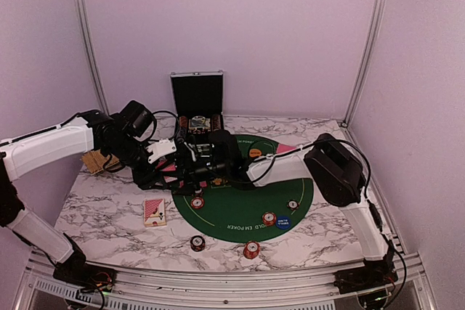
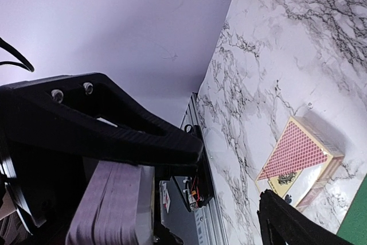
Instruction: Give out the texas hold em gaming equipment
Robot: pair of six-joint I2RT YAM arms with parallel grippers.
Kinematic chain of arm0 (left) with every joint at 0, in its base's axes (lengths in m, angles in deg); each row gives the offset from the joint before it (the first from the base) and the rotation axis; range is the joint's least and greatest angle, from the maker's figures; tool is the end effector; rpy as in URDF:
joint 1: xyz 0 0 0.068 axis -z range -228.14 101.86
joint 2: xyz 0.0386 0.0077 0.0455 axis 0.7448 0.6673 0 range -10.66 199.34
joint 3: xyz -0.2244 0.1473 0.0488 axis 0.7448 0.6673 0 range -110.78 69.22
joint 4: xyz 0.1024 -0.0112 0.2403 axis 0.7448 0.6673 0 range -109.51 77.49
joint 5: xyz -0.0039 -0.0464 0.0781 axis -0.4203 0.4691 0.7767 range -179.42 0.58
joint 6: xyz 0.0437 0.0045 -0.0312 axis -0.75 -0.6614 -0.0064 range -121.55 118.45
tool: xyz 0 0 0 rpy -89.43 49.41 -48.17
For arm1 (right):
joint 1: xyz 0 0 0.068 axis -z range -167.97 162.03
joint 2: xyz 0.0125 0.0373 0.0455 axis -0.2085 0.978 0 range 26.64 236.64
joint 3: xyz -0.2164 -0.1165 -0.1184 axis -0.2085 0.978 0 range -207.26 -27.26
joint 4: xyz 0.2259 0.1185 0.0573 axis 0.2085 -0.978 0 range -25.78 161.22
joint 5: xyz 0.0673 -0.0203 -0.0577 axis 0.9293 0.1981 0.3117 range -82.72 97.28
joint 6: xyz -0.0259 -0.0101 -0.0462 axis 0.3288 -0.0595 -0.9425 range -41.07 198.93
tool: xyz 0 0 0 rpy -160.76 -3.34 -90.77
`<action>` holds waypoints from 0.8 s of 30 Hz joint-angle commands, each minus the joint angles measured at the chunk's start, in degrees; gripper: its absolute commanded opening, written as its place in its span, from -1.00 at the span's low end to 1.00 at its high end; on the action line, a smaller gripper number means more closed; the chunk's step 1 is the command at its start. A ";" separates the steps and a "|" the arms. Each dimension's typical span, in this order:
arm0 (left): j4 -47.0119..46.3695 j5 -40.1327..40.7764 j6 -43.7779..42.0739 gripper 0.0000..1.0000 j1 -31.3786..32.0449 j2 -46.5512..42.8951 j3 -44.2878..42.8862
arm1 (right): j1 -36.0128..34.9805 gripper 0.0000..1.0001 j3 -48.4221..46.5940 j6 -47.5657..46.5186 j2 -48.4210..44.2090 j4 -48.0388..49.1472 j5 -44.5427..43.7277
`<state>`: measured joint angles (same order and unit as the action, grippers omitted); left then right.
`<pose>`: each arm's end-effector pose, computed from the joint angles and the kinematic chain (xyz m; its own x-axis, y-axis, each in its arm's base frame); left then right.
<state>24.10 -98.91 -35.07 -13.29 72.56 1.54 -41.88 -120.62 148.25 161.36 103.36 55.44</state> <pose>0.2403 -0.1745 0.2741 -0.2379 0.8294 -0.5055 0.9169 0.3635 0.1649 0.2882 0.4405 0.1686 -0.9429 -0.2340 -0.2369 -0.2550 0.0500 0.9657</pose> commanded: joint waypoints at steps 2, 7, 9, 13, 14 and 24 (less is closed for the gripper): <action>-0.29 -0.87 0.22 -1.00 0.04 0.21 -2.10 | -1.01 0.86 -5.08 2.95 2.67 2.09 0.97; -0.29 -1.14 0.37 -1.00 0.04 0.10 -1.99 | -0.94 0.81 -6.26 4.85 4.23 2.46 -0.40; -0.31 -1.16 0.38 -1.00 0.04 -0.07 -1.85 | -0.75 0.74 -5.71 5.43 4.32 2.52 -1.11; -0.29 -1.05 0.30 -1.00 0.04 -0.52 -1.80 | -0.04 0.68 -2.97 6.04 3.52 2.50 -2.71; -0.30 -1.07 0.30 -1.00 0.04 -0.58 -1.75 | 0.09 0.69 -2.69 5.57 3.17 1.63 -3.00; -0.29 -0.99 0.22 -1.00 0.04 -0.58 -1.49 | 2.00 0.49 2.36 1.51 -1.60 -2.68 -5.19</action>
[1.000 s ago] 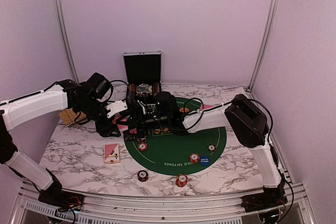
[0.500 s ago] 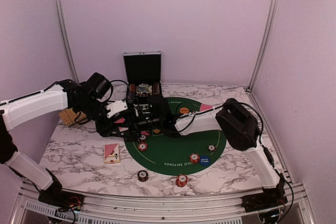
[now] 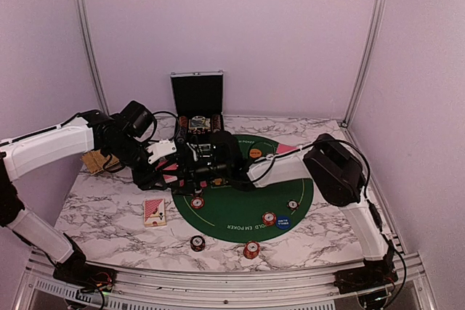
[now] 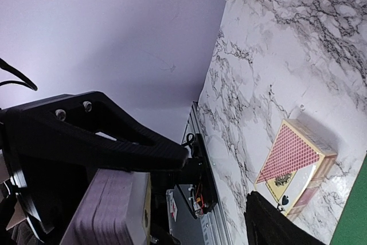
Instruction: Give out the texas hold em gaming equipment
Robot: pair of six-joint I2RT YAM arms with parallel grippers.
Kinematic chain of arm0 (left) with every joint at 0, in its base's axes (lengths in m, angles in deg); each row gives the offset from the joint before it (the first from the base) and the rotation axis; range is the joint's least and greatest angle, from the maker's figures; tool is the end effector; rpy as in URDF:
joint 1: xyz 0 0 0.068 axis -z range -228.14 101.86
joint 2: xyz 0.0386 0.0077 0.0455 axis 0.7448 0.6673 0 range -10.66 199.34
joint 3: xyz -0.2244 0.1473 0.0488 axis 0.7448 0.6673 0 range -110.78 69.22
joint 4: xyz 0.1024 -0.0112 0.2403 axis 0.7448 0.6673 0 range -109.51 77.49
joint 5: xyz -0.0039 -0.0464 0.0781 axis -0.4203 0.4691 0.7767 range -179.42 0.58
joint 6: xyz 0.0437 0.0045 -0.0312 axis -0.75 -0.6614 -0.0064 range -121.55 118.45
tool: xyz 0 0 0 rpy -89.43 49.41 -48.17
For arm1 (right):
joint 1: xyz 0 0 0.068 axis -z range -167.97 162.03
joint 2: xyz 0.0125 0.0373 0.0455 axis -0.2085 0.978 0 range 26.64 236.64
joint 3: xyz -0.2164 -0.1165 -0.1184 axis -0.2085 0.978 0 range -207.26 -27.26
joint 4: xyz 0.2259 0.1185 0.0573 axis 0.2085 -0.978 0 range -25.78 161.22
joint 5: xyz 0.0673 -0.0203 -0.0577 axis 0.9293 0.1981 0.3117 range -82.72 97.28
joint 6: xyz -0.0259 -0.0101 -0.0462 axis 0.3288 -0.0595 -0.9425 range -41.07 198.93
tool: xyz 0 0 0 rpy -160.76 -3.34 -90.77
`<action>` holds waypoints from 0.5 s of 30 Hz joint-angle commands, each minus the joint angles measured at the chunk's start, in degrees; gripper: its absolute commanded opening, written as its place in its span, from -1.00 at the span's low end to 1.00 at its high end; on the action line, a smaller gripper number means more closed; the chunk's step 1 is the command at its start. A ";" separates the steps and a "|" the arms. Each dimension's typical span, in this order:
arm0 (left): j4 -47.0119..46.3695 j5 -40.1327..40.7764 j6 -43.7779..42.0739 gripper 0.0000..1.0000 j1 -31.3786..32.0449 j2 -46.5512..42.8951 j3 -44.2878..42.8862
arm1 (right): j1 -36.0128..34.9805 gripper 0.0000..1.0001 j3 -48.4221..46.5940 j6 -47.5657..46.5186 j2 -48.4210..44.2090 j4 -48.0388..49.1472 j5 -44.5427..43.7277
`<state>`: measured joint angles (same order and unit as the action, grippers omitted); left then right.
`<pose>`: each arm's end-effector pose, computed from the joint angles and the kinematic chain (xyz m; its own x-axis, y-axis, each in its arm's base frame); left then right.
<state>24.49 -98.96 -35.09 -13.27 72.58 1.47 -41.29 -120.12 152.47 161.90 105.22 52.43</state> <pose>0.2398 -0.1744 0.2740 -0.2396 0.8311 -0.5019 0.9181 0.3620 0.1612 0.2945 0.4377 0.1640 -0.9689 -0.1686 -0.1810 -0.1952 0.0723 0.9781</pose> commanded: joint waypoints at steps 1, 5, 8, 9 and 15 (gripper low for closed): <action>-0.68 -0.92 0.23 -1.00 0.02 -0.67 -1.34 | 1.65 0.44 2.22 -2.91 -2.65 -4.63 -2.25; -0.72 -0.68 0.07 -1.00 0.02 -0.88 -1.03 | 2.24 0.30 3.74 -3.52 -4.11 -4.72 -2.43; -0.68 -0.49 -0.03 -1.00 0.02 -1.03 -0.75 | 2.56 0.20 4.17 -4.01 -4.97 -5.01 -2.30; -0.68 -0.52 -0.11 -1.00 0.02 -1.03 -0.69 | 2.69 0.17 4.22 -4.26 -5.19 -5.30 -2.26; -0.71 -0.39 -0.12 -1.00 0.02 -0.95 -0.55 | 3.07 -0.03 5.47 -6.75 -7.54 -7.54 -2.69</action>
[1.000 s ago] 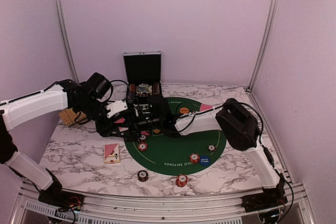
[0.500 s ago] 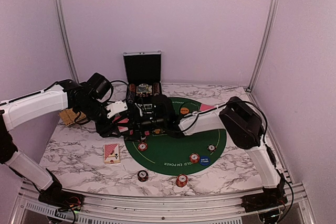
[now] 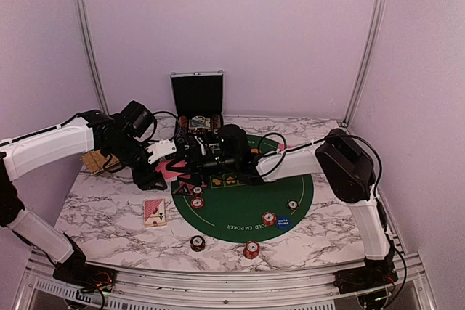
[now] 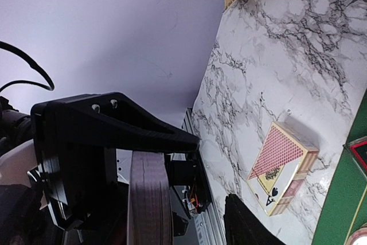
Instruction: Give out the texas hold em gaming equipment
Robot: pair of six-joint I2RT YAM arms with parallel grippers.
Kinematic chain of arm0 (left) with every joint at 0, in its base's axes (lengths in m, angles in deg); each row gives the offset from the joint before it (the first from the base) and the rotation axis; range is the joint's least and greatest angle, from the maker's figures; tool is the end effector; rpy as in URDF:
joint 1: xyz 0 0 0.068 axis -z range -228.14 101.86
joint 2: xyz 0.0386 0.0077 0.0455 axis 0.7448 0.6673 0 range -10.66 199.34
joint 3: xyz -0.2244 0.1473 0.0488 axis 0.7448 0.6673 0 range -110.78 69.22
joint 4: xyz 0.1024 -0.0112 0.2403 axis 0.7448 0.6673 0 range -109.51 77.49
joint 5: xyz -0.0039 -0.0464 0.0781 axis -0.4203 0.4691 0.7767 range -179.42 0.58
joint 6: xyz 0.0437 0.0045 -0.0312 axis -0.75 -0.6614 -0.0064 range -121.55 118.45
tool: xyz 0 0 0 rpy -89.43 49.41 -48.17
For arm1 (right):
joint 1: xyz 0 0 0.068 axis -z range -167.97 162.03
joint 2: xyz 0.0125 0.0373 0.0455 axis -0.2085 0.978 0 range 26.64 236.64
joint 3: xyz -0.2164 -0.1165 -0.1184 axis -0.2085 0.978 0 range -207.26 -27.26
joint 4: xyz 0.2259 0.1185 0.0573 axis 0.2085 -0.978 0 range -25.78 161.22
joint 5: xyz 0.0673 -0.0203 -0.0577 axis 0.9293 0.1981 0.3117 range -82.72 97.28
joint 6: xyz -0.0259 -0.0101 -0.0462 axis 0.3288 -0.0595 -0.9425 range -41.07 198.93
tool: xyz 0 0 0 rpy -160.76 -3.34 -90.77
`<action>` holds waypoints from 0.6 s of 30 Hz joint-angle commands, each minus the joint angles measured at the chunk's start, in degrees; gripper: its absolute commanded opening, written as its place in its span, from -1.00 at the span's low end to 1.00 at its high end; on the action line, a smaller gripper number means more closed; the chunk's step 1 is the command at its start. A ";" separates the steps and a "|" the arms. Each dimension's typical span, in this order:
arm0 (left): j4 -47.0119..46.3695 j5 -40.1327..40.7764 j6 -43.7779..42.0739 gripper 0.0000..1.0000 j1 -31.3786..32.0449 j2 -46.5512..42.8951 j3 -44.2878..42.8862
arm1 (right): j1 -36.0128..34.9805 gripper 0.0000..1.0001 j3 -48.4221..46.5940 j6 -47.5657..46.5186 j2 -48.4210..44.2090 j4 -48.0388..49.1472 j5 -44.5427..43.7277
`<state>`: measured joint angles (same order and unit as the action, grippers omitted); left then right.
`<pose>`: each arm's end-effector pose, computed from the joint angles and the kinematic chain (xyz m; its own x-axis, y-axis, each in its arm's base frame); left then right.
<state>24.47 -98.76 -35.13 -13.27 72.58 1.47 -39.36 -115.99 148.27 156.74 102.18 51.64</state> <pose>0.2399 -0.1743 0.2740 -0.2394 0.8321 -0.5004 0.9173 0.3627 0.1642 0.2996 0.4151 0.1806 -0.9641 -0.1351 -0.2288 -0.2430 0.0999 0.9649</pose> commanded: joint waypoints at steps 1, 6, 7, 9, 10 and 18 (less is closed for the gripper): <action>-0.70 -0.64 -0.08 -1.00 0.02 -0.85 -0.55 | 1.15 -0.09 1.58 -2.74 -2.75 -4.70 -1.84; -0.67 -0.77 0.01 -1.00 0.02 -0.73 -0.63 | 1.54 -0.21 2.84 -3.78 -4.05 -5.54 -1.86; -0.70 -0.78 0.01 -1.00 0.02 -0.66 -0.63 | 1.64 -0.23 3.12 -3.73 -4.33 -5.44 -1.90; -0.73 -0.72 0.11 -1.00 0.02 -0.65 -0.55 | 1.89 -0.29 3.47 -3.69 -4.82 -4.99 -1.86; -0.73 -0.77 0.14 -1.00 0.02 -0.55 -0.55 | 1.95 -0.33 3.41 -3.64 -5.00 -4.95 -1.76; -0.68 -0.37 0.05 -1.00 0.02 -0.47 -0.46 | 2.37 -0.73 3.05 -5.99 -6.96 -8.78 -1.94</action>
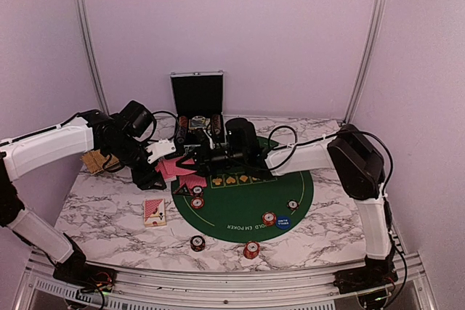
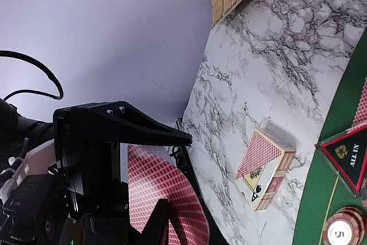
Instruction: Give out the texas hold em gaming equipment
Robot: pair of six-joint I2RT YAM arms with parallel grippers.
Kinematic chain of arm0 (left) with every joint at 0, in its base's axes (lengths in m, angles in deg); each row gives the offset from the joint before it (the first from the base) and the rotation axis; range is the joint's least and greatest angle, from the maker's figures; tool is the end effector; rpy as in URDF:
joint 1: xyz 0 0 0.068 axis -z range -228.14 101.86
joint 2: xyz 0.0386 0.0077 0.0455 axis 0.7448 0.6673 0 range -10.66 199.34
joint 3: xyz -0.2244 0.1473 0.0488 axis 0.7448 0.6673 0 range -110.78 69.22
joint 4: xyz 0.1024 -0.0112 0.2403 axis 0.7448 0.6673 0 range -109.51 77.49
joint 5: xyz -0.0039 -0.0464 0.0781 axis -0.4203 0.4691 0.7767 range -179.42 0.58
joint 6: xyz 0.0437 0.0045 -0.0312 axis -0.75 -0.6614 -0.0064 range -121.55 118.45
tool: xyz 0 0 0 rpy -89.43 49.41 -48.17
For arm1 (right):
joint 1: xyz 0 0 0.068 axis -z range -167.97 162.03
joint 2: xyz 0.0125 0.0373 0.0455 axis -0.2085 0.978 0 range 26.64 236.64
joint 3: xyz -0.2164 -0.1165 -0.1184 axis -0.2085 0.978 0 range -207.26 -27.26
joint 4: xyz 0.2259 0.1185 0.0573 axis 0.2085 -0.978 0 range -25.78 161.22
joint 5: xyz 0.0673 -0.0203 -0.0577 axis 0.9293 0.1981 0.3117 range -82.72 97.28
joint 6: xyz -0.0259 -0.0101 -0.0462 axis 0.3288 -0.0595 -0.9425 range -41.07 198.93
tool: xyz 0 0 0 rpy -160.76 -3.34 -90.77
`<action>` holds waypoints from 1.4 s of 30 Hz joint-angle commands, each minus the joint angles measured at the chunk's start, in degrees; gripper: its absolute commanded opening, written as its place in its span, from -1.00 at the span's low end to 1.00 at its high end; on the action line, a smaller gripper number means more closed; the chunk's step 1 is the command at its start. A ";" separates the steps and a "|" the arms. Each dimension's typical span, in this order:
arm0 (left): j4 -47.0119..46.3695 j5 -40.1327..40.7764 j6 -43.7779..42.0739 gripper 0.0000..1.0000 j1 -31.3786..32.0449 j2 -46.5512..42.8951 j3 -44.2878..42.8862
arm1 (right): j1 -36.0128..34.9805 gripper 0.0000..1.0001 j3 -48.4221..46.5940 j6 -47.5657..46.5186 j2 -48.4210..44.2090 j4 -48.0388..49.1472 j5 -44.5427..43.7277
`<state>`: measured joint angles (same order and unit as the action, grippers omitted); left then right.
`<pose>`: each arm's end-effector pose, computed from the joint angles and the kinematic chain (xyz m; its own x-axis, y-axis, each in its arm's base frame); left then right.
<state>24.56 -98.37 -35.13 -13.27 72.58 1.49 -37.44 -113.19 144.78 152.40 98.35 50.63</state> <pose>0.2399 -0.1740 0.2738 -0.2414 0.8342 -0.4959 0.9158 0.3649 0.1680 0.3052 0.3946 0.1949 -0.9599 -0.1016 -0.2614 -0.2738 0.1375 0.9519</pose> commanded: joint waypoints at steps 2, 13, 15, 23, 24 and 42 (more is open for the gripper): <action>-0.75 -0.72 0.01 -1.00 0.02 -0.45 -0.42 | 0.68 -0.82 0.76 -3.33 -3.51 -6.01 -1.01; -0.74 -0.52 -0.17 -1.00 0.02 -0.88 -0.04 | 4.53 -0.84 10.89 -6.70 -12.03 -7.87 0.26; -0.80 -0.53 -0.21 -1.00 0.02 -0.95 0.03 | 5.64 -0.86 13.62 -8.29 -14.47 -9.54 0.61; -0.76 -0.74 -0.16 -1.00 0.02 -1.01 0.31 | 12.31 -0.93 28.95 -13.03 -23.53 -14.10 0.77; -0.75 -0.85 -0.14 -1.00 0.02 -1.05 0.31 | 12.90 -0.93 31.05 -13.43 -24.70 -14.19 0.72; -0.64 -1.68 0.23 -1.00 0.02 -0.36 -0.13 | 17.92 -0.92 32.44 -28.66 -24.45 -31.52 -6.72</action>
<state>24.49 -98.87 -35.13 -13.27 72.58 1.58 -19.87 -75.77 121.70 125.31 72.76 46.74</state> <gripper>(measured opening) 0.661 0.038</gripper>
